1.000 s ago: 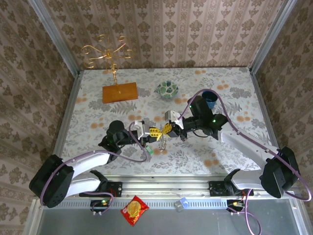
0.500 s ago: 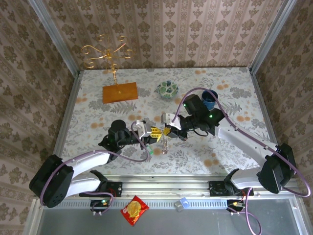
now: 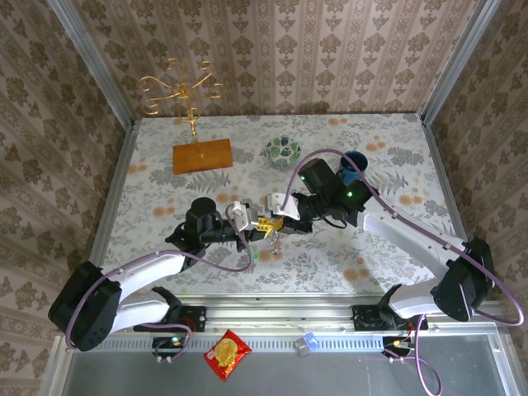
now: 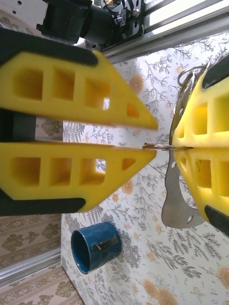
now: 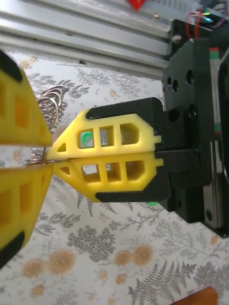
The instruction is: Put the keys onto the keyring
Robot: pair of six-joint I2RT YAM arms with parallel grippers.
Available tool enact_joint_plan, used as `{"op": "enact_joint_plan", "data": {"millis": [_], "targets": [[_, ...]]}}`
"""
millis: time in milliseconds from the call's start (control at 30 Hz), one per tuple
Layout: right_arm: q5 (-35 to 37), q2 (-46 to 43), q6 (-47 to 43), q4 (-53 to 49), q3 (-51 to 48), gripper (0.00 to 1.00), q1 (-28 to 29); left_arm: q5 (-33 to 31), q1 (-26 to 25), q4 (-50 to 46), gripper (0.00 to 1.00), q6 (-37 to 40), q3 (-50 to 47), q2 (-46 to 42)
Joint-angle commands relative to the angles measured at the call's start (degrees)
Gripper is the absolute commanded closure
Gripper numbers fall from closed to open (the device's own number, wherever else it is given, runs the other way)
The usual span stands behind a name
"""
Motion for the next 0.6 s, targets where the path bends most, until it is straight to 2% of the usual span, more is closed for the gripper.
{"op": "enact_joint_plan", "data": {"millis": [0,100,333,567], "targets": [[-5.1,-5.7,4.1,10.2,-5.7,0.73,-2.2,1.0,-0.2,2.5,1.00,0.2,1.0,-1.5],[-6.7,-8.6,7.1,16.4,-10.4,0.68,-4.0,1.5,-0.1,5.5,1.00,-1.0,0.0,-1.5],[-9.0,-8.8,10.8,21.7,-14.1,0.67,-4.9,2.3,-0.1,8.9,1.00,-2.2,-1.2,-1.0],[-11.0,-6.5,11.8,22.8,-13.6,0.73,-4.8,2.5,-0.1,10.3,1.00,-2.8,-1.3,-0.8]]}}
